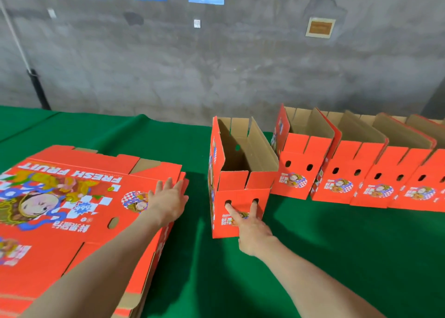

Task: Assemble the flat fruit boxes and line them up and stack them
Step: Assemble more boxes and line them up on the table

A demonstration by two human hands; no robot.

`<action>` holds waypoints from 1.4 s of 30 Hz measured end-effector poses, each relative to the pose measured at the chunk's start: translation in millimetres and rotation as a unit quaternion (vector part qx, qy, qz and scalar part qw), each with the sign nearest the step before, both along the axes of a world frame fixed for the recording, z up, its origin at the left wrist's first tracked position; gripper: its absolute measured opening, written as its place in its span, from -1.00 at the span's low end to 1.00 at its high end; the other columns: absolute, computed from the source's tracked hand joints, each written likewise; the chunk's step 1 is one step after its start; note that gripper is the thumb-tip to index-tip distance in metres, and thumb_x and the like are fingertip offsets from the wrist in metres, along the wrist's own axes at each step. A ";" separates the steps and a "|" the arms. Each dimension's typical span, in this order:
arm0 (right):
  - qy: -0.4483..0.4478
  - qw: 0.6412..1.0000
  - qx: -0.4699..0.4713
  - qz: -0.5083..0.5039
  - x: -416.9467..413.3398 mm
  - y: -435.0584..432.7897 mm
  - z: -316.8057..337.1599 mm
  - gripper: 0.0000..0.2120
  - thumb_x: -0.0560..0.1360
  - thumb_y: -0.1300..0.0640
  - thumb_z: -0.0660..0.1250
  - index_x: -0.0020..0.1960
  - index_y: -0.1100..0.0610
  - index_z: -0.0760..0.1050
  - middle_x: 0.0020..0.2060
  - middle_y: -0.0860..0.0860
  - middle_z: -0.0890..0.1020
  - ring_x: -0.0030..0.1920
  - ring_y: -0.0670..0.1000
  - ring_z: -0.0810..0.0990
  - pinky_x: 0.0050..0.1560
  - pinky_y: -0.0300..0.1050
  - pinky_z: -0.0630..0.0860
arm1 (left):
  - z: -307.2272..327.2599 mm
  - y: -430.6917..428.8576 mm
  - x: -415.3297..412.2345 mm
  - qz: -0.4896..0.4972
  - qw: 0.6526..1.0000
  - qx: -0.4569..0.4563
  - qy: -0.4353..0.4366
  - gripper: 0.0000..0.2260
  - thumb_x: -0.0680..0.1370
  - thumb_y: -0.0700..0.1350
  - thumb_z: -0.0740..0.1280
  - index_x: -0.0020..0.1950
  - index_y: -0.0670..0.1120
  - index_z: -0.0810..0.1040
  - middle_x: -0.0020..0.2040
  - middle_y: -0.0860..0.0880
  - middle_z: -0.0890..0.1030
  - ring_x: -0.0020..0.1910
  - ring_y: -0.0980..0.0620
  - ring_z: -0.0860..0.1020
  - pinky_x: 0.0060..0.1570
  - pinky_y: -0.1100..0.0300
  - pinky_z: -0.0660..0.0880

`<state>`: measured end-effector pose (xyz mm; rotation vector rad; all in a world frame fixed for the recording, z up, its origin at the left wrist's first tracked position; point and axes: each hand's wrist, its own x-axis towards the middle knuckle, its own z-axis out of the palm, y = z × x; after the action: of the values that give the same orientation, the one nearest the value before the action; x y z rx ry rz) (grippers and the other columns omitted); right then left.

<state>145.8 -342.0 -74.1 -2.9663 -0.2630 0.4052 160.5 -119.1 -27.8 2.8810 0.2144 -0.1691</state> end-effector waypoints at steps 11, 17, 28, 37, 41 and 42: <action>-0.050 0.996 -0.051 -0.047 157.2 -11.6 5.6 0.00 0.46 0.37 0.24 0.48 -0.29 -0.34 0.45 0.40 -0.26 0.43 0.30 0.27 0.27 -0.01 0.44 | -1.5 2.4 59.5 0.001 0.979 0.205 0.004 -0.65 0.62 0.05 0.14 0.36 -0.04 0.38 0.21 -0.18 0.45 0.20 -0.20 0.47 0.13 0.02 0.52; -0.064 0.989 -0.127 -0.047 193.5 -37.3 7.4 -0.03 0.46 0.38 0.19 0.48 -0.24 -0.39 0.44 0.46 -0.10 0.14 0.20 0.55 0.01 -0.06 0.54 | -1.8 -9.1 71.2 -0.004 0.957 0.285 0.051 -0.67 0.66 -0.09 0.11 0.42 -0.09 0.34 0.26 -0.24 0.45 0.22 -0.27 0.46 0.13 -0.10 0.52; -0.104 0.979 -0.174 -0.039 182.5 -93.2 6.2 0.03 0.46 0.35 0.28 0.46 -0.31 -0.38 0.42 0.26 0.14 0.27 0.14 0.37 0.07 -0.03 0.49 | 0.8 -24.9 59.9 0.034 0.959 0.271 0.072 -0.65 0.66 -0.13 0.07 0.43 -0.20 0.30 0.31 -0.31 0.40 0.28 -0.31 0.42 0.21 -0.13 0.46; -0.108 0.974 -0.177 -0.096 169.7 -160.1 4.6 -0.10 0.53 0.29 0.17 0.46 -0.31 -0.38 0.44 0.24 0.13 0.37 0.16 0.29 0.28 0.03 0.40 | -1.8 -20.1 58.2 0.002 0.956 0.287 0.065 -0.69 0.62 -0.23 0.09 0.36 -0.17 0.33 0.29 -0.28 0.45 0.25 -0.28 0.46 0.18 -0.10 0.49; -0.078 0.978 -0.145 -0.124 165.9 -154.0 1.5 -0.02 0.48 0.37 0.20 0.46 -0.30 -0.39 0.48 0.30 -0.08 0.43 0.22 0.19 0.29 0.04 0.40 | -4.6 -16.1 58.9 -0.008 0.955 0.291 0.060 -0.70 0.62 -0.15 0.11 0.35 -0.16 0.34 0.28 -0.25 0.48 0.25 -0.25 0.46 0.19 -0.07 0.48; -0.068 0.979 -0.135 -0.136 165.4 -149.4 1.6 0.00 0.47 0.38 0.21 0.45 -0.30 -0.40 0.48 0.31 -0.13 0.45 0.24 0.16 0.29 0.05 0.39 | -4.1 -15.5 58.4 -0.009 0.955 0.291 0.056 -0.70 0.63 -0.12 0.11 0.35 -0.16 0.34 0.28 -0.24 0.48 0.25 -0.25 0.47 0.20 -0.05 0.48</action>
<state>311.2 -491.4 -72.5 -3.2365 0.2011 0.2180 218.8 -134.6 -31.9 3.4645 0.3032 -0.3213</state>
